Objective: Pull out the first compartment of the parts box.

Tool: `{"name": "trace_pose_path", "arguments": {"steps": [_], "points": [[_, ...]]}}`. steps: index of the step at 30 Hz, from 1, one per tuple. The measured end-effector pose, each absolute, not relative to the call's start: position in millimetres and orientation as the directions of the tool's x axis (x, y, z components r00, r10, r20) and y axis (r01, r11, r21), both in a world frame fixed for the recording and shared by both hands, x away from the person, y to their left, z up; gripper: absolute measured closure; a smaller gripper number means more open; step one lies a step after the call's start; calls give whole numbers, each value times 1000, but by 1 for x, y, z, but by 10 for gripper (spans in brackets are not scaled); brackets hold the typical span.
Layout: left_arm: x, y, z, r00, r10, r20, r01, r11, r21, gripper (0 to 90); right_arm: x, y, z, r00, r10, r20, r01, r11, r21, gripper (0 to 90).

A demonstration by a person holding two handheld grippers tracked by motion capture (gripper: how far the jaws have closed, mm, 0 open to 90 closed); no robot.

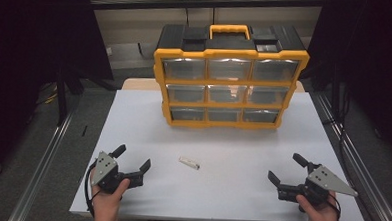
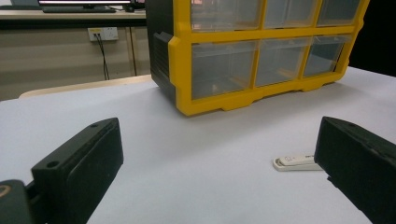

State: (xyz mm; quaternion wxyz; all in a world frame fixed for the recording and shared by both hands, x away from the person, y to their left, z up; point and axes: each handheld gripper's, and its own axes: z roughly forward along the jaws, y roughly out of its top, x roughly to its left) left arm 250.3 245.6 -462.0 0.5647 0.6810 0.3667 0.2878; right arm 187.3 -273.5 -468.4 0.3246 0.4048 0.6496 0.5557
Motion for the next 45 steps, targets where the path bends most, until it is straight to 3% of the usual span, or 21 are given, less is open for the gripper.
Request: {"name": "trace_pose_path", "arguments": {"steps": [15,34,45], "points": [[248,241,-459,537,843,40,161,-149,976,13,187,-272,-467,-468,884,19,158,62,985,0],[248,218,-442,456,797,395,47,-465,884,9,187,-270,-468,-485,875,17,166,73,983,0],[249,206,-438,421,673,609,-18,-665,747,9,187,-271,-468,-487,873,21,169,70,983,0]]}}
